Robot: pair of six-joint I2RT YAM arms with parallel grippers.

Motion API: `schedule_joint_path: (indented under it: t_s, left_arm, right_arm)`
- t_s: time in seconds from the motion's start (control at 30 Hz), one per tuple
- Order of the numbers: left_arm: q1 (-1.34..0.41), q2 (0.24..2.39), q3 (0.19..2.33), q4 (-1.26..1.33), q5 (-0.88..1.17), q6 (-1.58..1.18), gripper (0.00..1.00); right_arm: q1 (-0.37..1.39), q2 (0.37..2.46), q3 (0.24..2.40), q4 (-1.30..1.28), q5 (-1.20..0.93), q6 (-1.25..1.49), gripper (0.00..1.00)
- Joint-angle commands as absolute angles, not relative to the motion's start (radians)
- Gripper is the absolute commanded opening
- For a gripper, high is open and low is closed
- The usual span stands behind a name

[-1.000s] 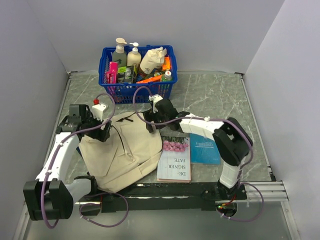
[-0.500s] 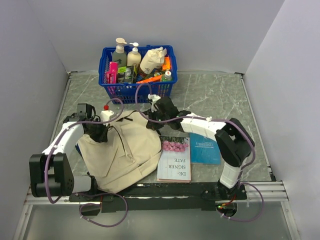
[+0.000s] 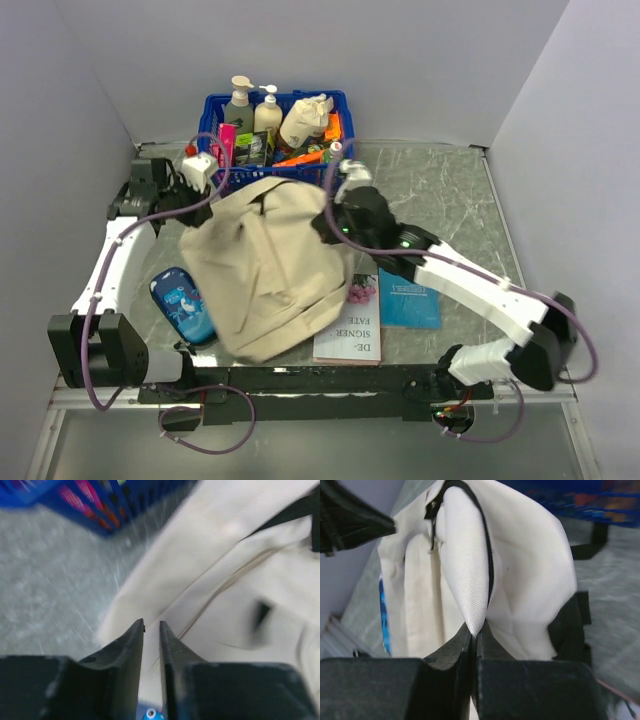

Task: Pack the student bag
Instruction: Adjust the student bag at the center of the board.

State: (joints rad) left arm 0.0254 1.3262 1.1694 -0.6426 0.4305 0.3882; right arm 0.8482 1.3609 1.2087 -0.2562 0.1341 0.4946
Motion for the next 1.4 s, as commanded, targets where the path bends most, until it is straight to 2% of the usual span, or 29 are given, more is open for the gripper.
schedule_joint_path:
  t_s: [0.0,0.03,0.13,0.27,0.5,0.6,0.63,0.7,0.73,0.8,0.83,0.93,1.03,1.2,1.37]
  left_arm:
    - [0.008,1.347,1.267,-0.666,0.485,0.304,0.28]
    - [0.008,1.342,1.264,-0.664,0.486,0.299,0.32]
    - [-0.069,1.322,1.243,-0.693,0.492,0.285,0.35]
    - [-0.262,1.287,1.142,-0.710,0.454,0.284,0.36]
    - [-0.432,1.336,1.032,-0.652,0.437,0.226,0.40]
    - [-0.457,1.393,1.040,-0.626,0.449,0.210,0.47]
    - [-0.463,1.410,1.049,-0.626,0.457,0.206,0.49]
    - [-0.479,1.453,1.081,-0.618,0.489,0.189,0.50]
    - [-0.480,1.465,1.094,-0.617,0.501,0.181,0.51]
    - [-0.483,1.497,1.127,-0.604,0.531,0.155,0.51]
    - [-0.483,1.506,1.137,-0.601,0.544,0.147,0.52]
    - [-0.483,1.543,1.178,-0.581,0.571,0.123,0.52]
    - [-0.483,1.557,1.193,-0.523,0.525,0.104,0.51]
    - [-0.483,1.586,1.192,-0.425,0.500,0.110,0.51]
    - [-0.474,1.660,1.169,-0.370,0.440,0.147,0.51]
  right_arm:
    - [0.825,1.224,1.106,-0.331,0.364,0.678,0.00]
    - [0.825,1.223,1.089,-0.362,0.351,0.699,0.00]
    - [0.857,1.221,1.014,-0.463,0.290,0.779,0.00]
    - [0.894,1.194,0.918,-0.561,0.281,0.831,0.00]
    - [0.976,1.108,0.862,-0.730,0.299,0.859,0.00]
    - [1.005,1.055,0.830,-0.729,0.261,0.798,0.11]
    - [1.009,1.046,0.824,-0.730,0.246,0.786,0.22]
    - [1.014,1.014,0.818,-0.742,0.242,0.753,0.32]
    - [1.014,1.005,0.819,-0.747,0.253,0.743,0.44]
    - [1.012,0.977,0.847,-0.762,0.288,0.709,0.55]
    - [1.012,0.973,0.862,-0.762,0.301,0.694,0.65]
    - [1.006,0.971,0.952,-0.794,0.394,0.643,0.71]
    - [0.979,0.968,0.986,-0.719,0.468,0.560,0.71]
    - [0.907,1.015,0.971,-0.454,0.382,0.370,0.62]
    - [0.879,1.225,1.018,-0.345,0.307,0.258,0.54]
